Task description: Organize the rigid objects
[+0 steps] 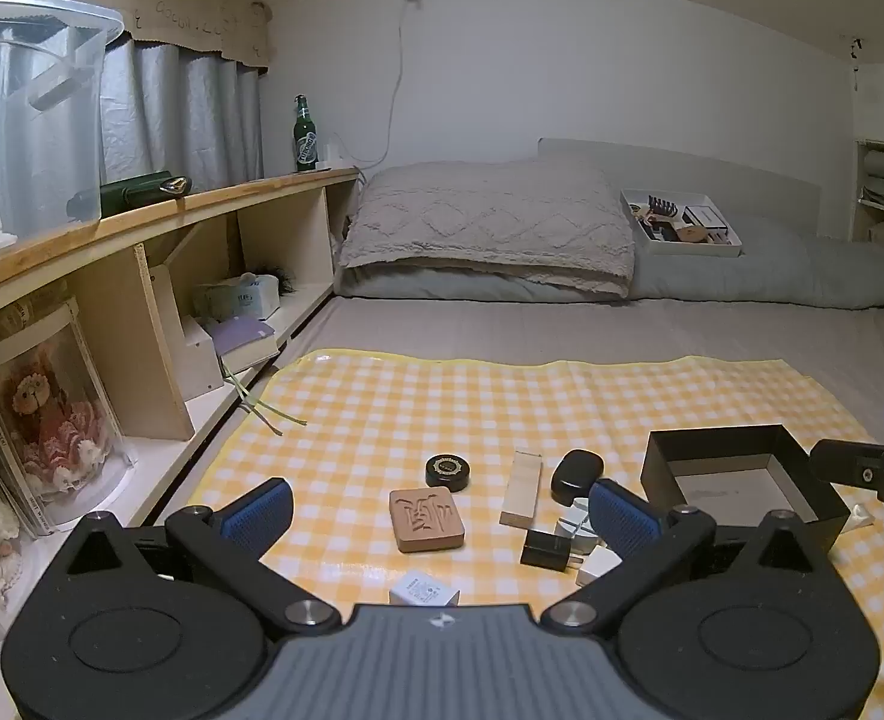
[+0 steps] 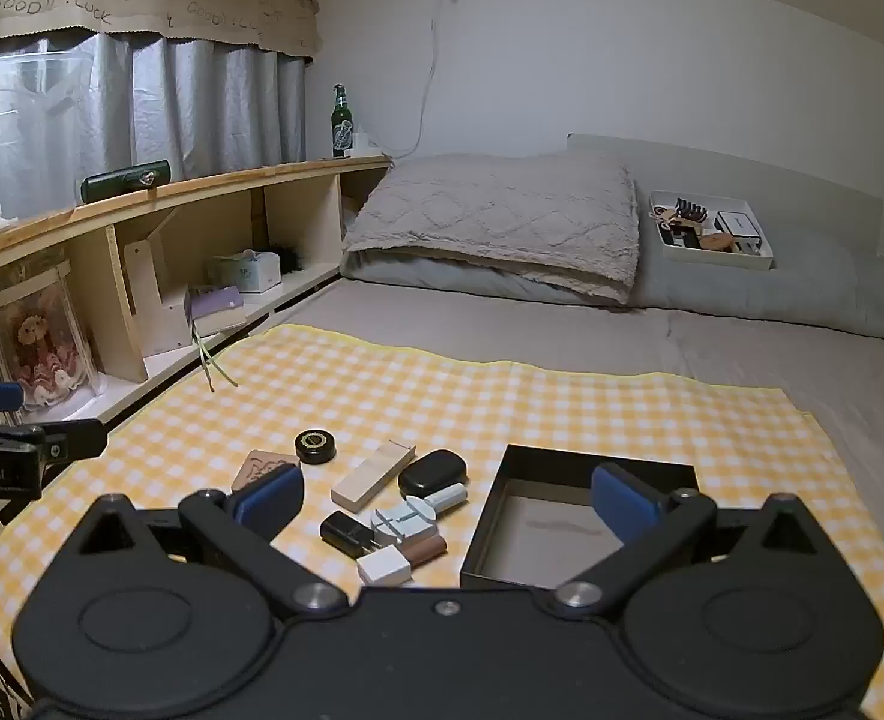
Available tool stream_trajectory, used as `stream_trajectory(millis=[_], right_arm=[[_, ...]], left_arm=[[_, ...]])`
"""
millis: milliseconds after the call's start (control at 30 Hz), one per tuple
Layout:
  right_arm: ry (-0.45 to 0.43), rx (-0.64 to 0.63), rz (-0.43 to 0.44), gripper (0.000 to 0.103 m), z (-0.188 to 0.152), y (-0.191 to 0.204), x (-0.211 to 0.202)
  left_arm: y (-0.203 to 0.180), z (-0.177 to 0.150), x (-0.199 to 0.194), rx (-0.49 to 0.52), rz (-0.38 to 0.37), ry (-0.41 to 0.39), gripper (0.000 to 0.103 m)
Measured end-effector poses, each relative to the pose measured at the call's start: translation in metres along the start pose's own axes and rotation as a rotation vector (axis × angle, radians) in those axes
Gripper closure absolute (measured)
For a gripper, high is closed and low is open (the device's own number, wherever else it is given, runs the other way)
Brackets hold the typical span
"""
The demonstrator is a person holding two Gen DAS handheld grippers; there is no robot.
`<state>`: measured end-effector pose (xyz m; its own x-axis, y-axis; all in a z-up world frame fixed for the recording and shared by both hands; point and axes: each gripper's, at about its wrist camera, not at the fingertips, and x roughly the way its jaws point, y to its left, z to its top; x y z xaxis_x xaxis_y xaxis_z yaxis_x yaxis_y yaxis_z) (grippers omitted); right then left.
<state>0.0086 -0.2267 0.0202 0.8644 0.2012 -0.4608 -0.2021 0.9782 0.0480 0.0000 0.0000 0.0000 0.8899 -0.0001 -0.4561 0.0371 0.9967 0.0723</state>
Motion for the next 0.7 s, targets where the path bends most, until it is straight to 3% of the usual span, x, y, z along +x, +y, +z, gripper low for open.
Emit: stream_trajectory(millis=[700], right_arm=[[0.002, -0.005, -0.004, 0.0, -0.0006, 0.0002, 0.0008]], left_arm=[[-0.0004, 0.0, -0.0001, 0.001, -0.003, 0.003, 0.0]])
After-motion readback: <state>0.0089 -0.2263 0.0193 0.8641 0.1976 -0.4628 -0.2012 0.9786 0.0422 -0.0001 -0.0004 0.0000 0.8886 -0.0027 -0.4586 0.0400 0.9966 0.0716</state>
